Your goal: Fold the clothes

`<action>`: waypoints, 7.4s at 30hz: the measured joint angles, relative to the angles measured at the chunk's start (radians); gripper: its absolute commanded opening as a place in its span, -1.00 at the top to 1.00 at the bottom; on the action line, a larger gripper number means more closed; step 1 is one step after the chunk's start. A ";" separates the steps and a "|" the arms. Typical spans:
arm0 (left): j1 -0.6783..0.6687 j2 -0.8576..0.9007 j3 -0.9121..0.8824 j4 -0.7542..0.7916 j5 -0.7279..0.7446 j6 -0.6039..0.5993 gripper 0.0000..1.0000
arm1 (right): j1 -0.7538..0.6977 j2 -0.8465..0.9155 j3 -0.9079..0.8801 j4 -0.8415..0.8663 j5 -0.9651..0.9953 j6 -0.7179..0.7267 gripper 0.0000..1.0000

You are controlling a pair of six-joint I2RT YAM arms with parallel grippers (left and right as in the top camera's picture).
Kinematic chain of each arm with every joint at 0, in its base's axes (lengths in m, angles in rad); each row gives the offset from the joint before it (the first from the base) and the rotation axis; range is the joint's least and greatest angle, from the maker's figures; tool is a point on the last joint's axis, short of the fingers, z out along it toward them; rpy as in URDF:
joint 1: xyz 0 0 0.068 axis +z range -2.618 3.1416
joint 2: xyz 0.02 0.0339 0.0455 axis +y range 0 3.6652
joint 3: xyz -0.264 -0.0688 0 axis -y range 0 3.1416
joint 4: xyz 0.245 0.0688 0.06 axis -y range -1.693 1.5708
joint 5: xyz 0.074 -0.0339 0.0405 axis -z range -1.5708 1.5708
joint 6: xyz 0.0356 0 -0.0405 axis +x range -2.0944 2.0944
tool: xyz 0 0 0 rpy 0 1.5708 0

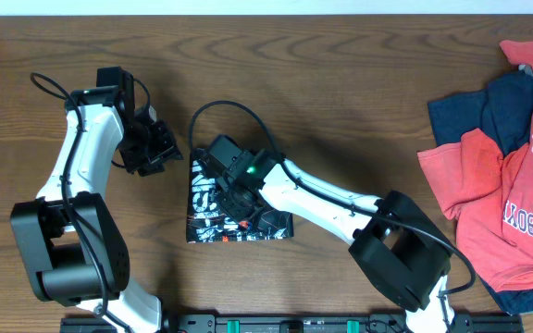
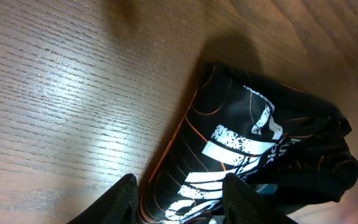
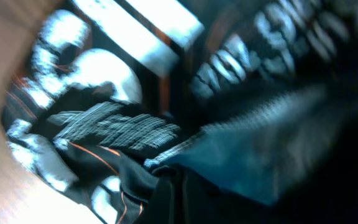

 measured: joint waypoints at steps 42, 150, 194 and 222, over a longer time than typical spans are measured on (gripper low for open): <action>0.000 0.000 0.000 -0.012 0.000 0.000 0.06 | -0.199 -0.132 0.058 -0.176 0.150 0.278 -0.22; 0.294 0.277 0.301 0.272 0.177 -0.004 -0.96 | -0.583 -0.425 0.053 -0.380 0.328 0.494 -0.10; -0.288 -1.101 -0.480 0.190 -0.348 -0.013 -0.96 | -0.645 -1.245 -0.705 0.122 0.261 0.226 -0.98; -0.288 -1.485 -0.489 0.198 -0.363 -0.030 -0.96 | -0.645 -1.395 -0.786 -0.276 0.314 0.237 -0.99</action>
